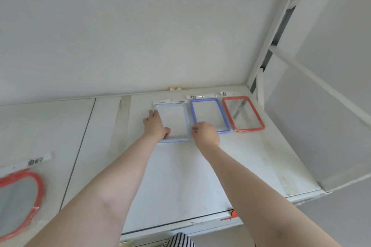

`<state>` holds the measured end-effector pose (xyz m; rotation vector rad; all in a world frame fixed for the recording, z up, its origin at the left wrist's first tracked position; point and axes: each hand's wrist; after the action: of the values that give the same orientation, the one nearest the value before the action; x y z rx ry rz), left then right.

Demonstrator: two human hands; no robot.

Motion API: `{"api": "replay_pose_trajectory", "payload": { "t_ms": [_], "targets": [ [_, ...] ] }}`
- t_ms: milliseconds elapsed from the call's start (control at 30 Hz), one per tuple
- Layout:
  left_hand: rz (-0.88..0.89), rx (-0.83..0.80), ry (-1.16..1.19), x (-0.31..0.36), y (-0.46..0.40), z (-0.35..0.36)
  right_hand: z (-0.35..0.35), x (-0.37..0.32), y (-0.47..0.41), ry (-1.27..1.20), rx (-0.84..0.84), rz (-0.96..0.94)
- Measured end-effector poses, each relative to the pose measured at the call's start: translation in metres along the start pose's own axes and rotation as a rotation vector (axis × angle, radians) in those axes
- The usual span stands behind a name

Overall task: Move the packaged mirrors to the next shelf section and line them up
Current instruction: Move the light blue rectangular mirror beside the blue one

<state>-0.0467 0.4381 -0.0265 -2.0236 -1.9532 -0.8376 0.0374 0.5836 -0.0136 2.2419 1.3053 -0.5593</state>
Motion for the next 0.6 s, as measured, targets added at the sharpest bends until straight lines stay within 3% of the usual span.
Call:
{"api": "replay_pose_trajectory", "payload": {
  "t_ms": [200,600],
  "targets": [
    [0.054,-0.083,0.082,-0.015,0.018,0.013,-0.008,0.033,-0.011,0.120,0.244,0.008],
    [0.077,0.006,0.098,-0.007,0.022,0.036,0.002,0.056,-0.020,0.079,0.227,0.030]
  ]
}}
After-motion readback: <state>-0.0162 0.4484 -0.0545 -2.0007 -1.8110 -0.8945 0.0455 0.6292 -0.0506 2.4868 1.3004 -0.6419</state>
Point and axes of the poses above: each hand's wrist, its own y-axis away from the middle knuckle, its own z-axis out of the palm, x = y × z
